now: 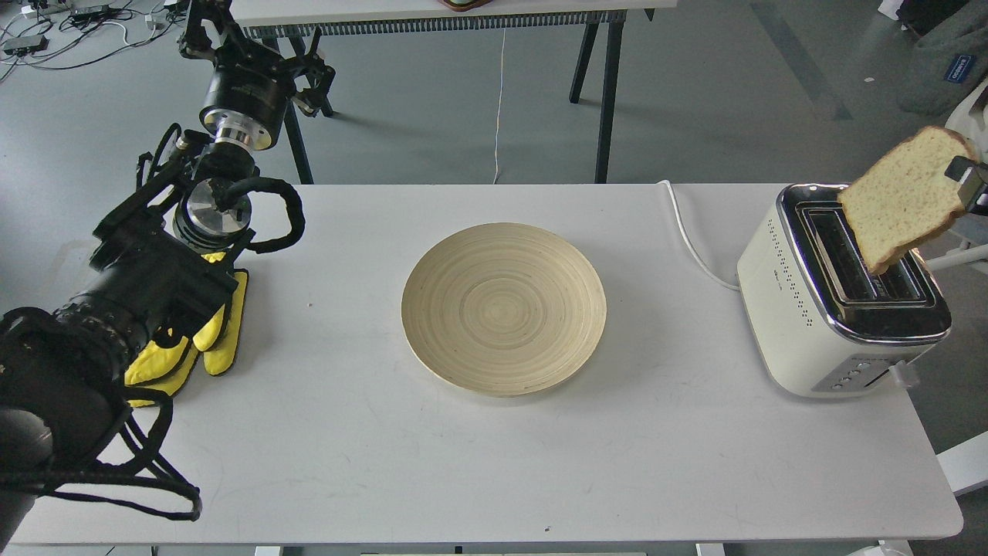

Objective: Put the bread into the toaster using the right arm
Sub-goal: 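Lower the bread into the toaster slot and release it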

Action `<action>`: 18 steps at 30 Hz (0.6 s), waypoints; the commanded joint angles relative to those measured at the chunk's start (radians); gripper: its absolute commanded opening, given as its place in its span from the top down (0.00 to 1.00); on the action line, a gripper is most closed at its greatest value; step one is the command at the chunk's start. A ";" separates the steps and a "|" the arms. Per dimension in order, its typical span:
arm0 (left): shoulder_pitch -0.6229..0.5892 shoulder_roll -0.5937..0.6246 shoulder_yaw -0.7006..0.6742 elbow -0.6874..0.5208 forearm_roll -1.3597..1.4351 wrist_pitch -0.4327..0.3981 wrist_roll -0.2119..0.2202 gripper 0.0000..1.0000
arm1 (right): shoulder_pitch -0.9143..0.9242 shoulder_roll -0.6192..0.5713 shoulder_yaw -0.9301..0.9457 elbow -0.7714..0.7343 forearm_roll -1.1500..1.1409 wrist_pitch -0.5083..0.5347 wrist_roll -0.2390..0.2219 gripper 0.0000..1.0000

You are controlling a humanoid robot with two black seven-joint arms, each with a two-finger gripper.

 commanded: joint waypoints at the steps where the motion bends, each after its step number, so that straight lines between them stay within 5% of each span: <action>1: 0.000 0.000 0.000 0.000 0.000 0.000 0.000 0.00 | 0.001 0.005 -0.020 -0.005 -0.005 -0.002 0.000 0.98; 18: 0.000 0.000 0.000 0.000 0.000 0.000 0.000 0.00 | -0.013 0.067 -0.068 -0.046 -0.005 -0.011 -0.014 0.97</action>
